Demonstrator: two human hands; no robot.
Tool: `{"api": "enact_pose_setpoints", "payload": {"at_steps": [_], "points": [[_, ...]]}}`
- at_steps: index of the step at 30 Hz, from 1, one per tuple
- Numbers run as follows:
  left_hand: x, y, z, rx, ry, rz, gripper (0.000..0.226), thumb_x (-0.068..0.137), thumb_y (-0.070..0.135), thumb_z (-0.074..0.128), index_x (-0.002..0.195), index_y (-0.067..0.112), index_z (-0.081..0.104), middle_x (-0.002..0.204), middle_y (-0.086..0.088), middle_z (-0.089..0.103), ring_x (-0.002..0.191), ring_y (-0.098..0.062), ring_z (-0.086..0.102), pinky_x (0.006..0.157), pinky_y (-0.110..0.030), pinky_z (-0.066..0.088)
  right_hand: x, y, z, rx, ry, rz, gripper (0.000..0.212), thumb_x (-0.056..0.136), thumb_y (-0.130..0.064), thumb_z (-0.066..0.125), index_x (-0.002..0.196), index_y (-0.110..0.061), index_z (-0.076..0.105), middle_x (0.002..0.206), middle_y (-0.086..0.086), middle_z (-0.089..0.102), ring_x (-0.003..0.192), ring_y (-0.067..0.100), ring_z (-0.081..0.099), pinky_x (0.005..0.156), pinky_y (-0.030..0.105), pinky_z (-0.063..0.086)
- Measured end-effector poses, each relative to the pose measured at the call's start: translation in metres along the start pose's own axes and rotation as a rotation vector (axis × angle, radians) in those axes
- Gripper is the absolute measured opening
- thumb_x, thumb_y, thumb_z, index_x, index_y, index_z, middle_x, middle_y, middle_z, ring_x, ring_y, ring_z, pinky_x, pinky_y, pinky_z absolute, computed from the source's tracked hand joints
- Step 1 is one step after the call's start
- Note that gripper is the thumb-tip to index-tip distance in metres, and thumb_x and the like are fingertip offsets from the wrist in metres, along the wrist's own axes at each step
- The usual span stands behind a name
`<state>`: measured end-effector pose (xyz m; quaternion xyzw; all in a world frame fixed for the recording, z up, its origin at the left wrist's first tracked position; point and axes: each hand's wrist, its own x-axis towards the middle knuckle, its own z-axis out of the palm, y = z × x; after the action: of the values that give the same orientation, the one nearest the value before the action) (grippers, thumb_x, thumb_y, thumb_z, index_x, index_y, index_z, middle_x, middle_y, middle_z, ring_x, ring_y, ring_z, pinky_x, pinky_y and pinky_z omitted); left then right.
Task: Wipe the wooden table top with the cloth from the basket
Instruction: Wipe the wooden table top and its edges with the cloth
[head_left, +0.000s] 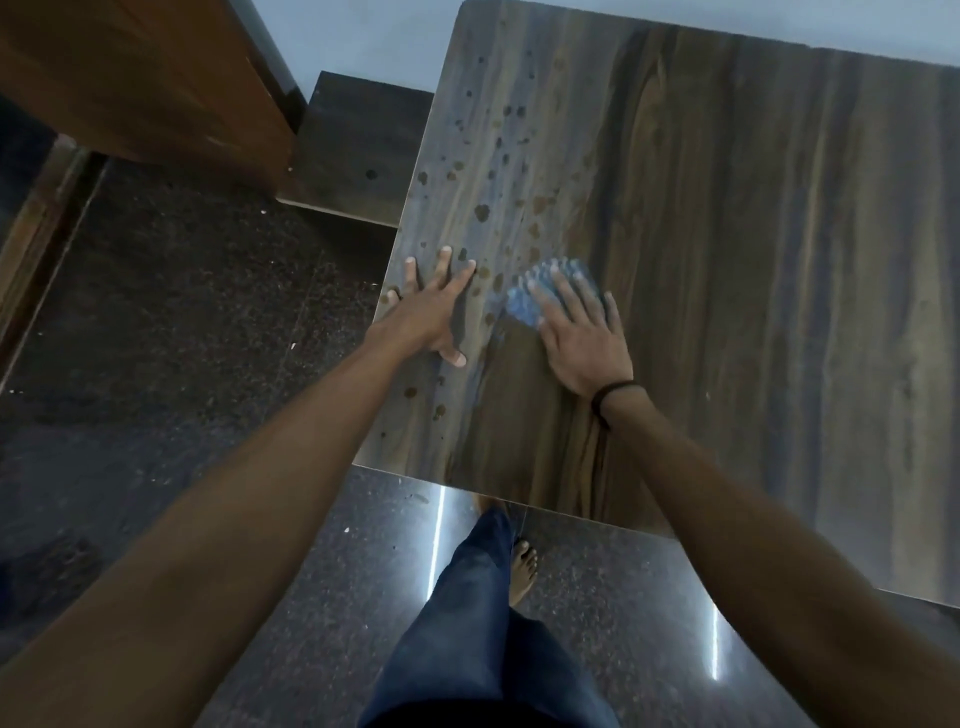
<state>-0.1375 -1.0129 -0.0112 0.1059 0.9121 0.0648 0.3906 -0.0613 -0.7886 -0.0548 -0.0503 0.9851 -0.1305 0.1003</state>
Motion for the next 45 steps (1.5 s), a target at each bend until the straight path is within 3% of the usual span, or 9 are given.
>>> {"api": "enact_pose_setpoints", "payload": {"at_steps": [3, 10, 17, 21, 24, 32, 38, 41, 45], "points": [[-0.001, -0.002, 0.004, -0.03, 0.006, 0.018, 0.142, 0.064, 0.031, 0.093, 0.157, 0.038, -0.014, 0.158, 0.006, -0.038, 0.144, -0.043, -0.032, 0.114, -0.071, 0.006, 0.0, -0.01, 0.005, 0.044, 0.061, 0.11, 0.052, 0.108, -0.038, 0.025, 0.16, -0.036, 0.018, 0.169, -0.006, 0.011, 0.156, 0.021, 0.003, 0.124, 0.053, 0.007], [0.0, -0.003, 0.001, -0.036, 0.032, 0.034, 0.142, 0.063, 0.03, 0.094, 0.158, 0.037, -0.011, 0.159, 0.007, -0.036, 0.144, -0.043, -0.03, 0.114, -0.072, 0.008, -0.054, 0.004, 0.018, -0.079, -0.017, -0.199, 0.053, 0.106, -0.039, 0.031, 0.158, -0.035, 0.022, 0.167, -0.005, 0.021, 0.155, 0.019, 0.013, 0.123, 0.054, 0.016], [0.001, -0.004, 0.004, -0.015, 0.022, 0.02, 0.143, 0.062, 0.031, 0.094, 0.157, 0.038, -0.014, 0.159, 0.006, -0.036, 0.145, -0.044, -0.029, 0.113, -0.073, 0.008, 0.041, 0.012, -0.009, 0.053, 0.069, 0.152, 0.053, 0.108, -0.042, 0.022, 0.16, -0.034, 0.017, 0.169, -0.005, 0.008, 0.156, 0.022, 0.002, 0.124, 0.055, 0.008], [0.002, -0.004, 0.003, 0.0, 0.022, 0.03, 0.143, 0.064, 0.033, 0.093, 0.156, 0.036, -0.017, 0.159, 0.005, -0.038, 0.144, -0.045, -0.03, 0.113, -0.073, 0.008, -0.063, -0.016, 0.022, -0.068, -0.019, -0.15, 0.054, 0.107, -0.041, 0.024, 0.16, -0.032, 0.017, 0.168, -0.003, 0.016, 0.156, 0.022, 0.006, 0.123, 0.055, 0.016], [0.003, -0.001, 0.0, 0.024, 0.018, 0.025, 0.143, 0.065, 0.034, 0.092, 0.157, 0.035, -0.017, 0.158, 0.003, -0.039, 0.144, -0.046, -0.029, 0.112, -0.073, 0.009, -0.056, -0.003, 0.018, -0.082, -0.029, -0.238, 0.054, 0.107, -0.039, 0.026, 0.159, -0.034, 0.019, 0.167, -0.005, 0.022, 0.155, 0.02, 0.015, 0.123, 0.053, 0.018], [0.004, -0.001, 0.001, 0.028, -0.04, 0.017, 0.143, 0.067, 0.033, 0.091, 0.156, 0.033, -0.021, 0.156, 0.001, -0.043, 0.142, -0.047, -0.032, 0.113, -0.073, 0.008, 0.098, 0.014, -0.02, 0.061, 0.009, 0.119, 0.054, 0.107, -0.039, 0.025, 0.16, -0.037, 0.015, 0.169, -0.008, 0.008, 0.156, 0.02, 0.003, 0.124, 0.054, 0.006], [0.025, 0.01, -0.035, 0.065, 0.103, 0.017, 0.14, 0.069, 0.05, 0.086, 0.156, 0.03, -0.022, 0.158, 0.002, -0.04, 0.145, -0.044, -0.028, 0.116, -0.07, 0.008, 0.002, -0.003, 0.005, -0.024, 0.011, -0.036, 0.054, 0.106, -0.04, 0.026, 0.16, -0.036, 0.018, 0.168, -0.008, 0.013, 0.156, 0.017, 0.005, 0.124, 0.05, 0.011], [0.055, 0.021, -0.074, 0.028, 0.128, 0.035, 0.142, 0.067, 0.049, 0.088, 0.155, 0.033, -0.022, 0.159, 0.003, -0.037, 0.146, -0.044, -0.026, 0.115, -0.07, 0.007, 0.06, 0.017, -0.013, -0.048, 0.042, -0.042, 0.053, 0.105, -0.04, 0.029, 0.158, -0.036, 0.024, 0.166, -0.006, 0.022, 0.154, 0.02, 0.016, 0.122, 0.053, 0.019], [0.081, 0.026, -0.09, -0.037, 0.065, 0.021, 0.138, 0.069, 0.04, 0.089, 0.157, 0.035, -0.016, 0.161, 0.007, -0.033, 0.146, -0.047, -0.024, 0.116, -0.07, 0.01, 0.157, 0.041, -0.045, 0.072, 0.018, 0.139, 0.053, 0.108, -0.042, 0.022, 0.16, -0.036, 0.015, 0.169, -0.007, 0.006, 0.156, 0.02, 0.001, 0.124, 0.055, 0.006]]}}
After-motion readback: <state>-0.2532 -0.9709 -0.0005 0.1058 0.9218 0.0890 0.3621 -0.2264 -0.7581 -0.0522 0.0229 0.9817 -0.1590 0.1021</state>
